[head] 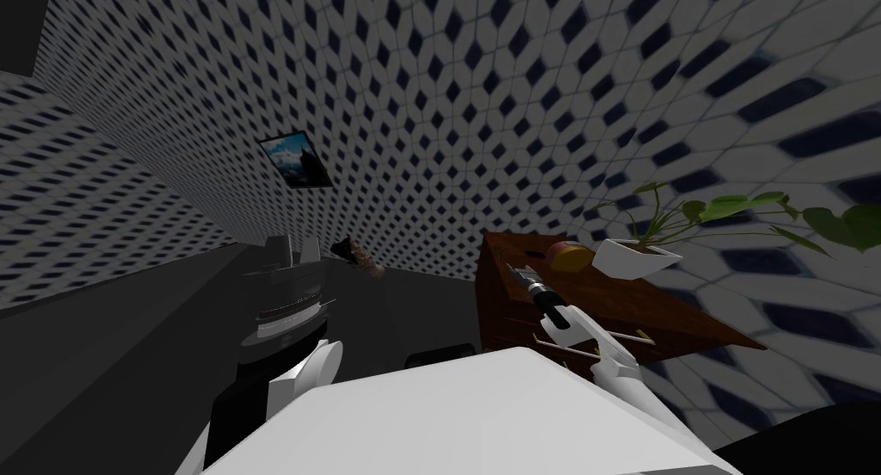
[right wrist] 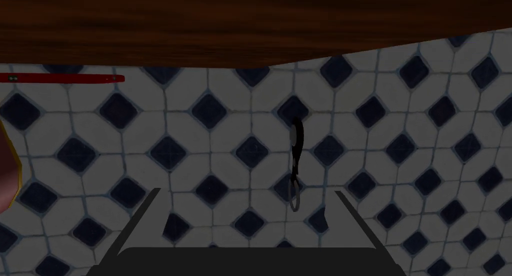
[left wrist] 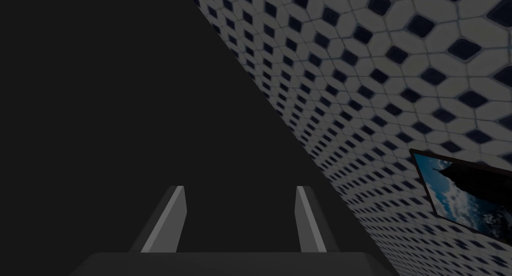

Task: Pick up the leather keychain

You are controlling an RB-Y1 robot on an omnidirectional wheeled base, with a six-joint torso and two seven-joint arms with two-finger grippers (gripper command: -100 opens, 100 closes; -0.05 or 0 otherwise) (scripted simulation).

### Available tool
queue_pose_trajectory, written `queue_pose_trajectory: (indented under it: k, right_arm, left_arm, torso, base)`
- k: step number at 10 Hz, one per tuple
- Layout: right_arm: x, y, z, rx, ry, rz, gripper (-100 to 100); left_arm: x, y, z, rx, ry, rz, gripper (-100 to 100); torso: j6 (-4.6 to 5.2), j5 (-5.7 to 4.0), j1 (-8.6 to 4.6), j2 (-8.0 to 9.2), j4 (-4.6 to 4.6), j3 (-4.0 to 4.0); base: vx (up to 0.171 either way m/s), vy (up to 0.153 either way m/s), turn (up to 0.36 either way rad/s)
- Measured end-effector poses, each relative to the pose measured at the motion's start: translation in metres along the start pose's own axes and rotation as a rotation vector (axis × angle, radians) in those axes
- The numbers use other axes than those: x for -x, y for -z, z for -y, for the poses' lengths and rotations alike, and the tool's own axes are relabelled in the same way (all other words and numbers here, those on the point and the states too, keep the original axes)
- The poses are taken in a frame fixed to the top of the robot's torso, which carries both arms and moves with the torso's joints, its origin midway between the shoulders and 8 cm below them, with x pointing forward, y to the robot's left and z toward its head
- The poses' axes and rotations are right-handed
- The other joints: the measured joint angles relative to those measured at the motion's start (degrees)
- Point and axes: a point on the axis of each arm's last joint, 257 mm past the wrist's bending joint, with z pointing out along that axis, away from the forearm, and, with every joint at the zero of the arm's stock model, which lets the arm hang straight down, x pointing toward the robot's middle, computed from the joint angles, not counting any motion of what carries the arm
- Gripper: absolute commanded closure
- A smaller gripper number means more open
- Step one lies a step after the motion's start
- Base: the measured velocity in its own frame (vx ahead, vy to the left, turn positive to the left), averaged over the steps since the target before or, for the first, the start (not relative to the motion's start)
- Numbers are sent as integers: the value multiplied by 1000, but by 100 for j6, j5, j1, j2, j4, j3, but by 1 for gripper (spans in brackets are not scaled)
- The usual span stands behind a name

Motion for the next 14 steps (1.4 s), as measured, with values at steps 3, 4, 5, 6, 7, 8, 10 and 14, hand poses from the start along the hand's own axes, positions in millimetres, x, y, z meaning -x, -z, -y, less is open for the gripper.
queue_pose_trajectory:
  k: [3, 4, 5, 6, 7, 8, 10, 14]
  right_arm:
    - [23, -5, 3, 4, 5, 18, -100]
    - [30, -6, 2, 7, 6, 22, -100]
    - [34, -6, 3, 6, 6, 21, -100]
    - [36, -4, 6, 4, 4, 18, -100]
    - [39, -2, 8, 3, 1, 14, -100]
    - [40, 0, 11, -3, -3, 4, -100]
    - [29, 7, 23, -30, -14, -36, -100]
    - [-5, 27, 46, -93, -25, -127, -100]
  left_arm:
    - [0, 0, 0, 0, 0, 0, 0]
    - [0, 0, 0, 0, 0, 0, 0]
    - [0, 0, 0, 0, 0, 0, 0]
    - [0, 0, 0, 0, 0, 0, 0]
    - [0, 0, 0, 0, 0, 0, 0]
    - [0, 0, 0, 0, 0, 0, 0]
    - [0, 0, 0, 0, -1, 0, 0]
    - [0, 0, 0, 0, -1, 0, 0]
  torso:
    - [1, -6, -30, -1, 0, 0]
    - [1, -6, -30, -6, -1, -3]
    - [2, -8, -39, -7, -1, -4]
    - [2, -11, -55, -7, -1, -4]
    - [2, -15, -74, -8, -2, -4]
    - [2, -20, -94, -14, -3, -7]
    - [2, -31, -136, -47, -10, -26]
    - [1, -33, -144, -92, -21, -53]
  base:
    - [-57, 137, 43]
    - [-41, 111, 32]
    - [-41, 67, 39]
    - [-37, 17, 34]
    - [-18, -33, 58]
    - [26, -105, 78]
    - [106, -136, 63]
    - [148, -125, 53]
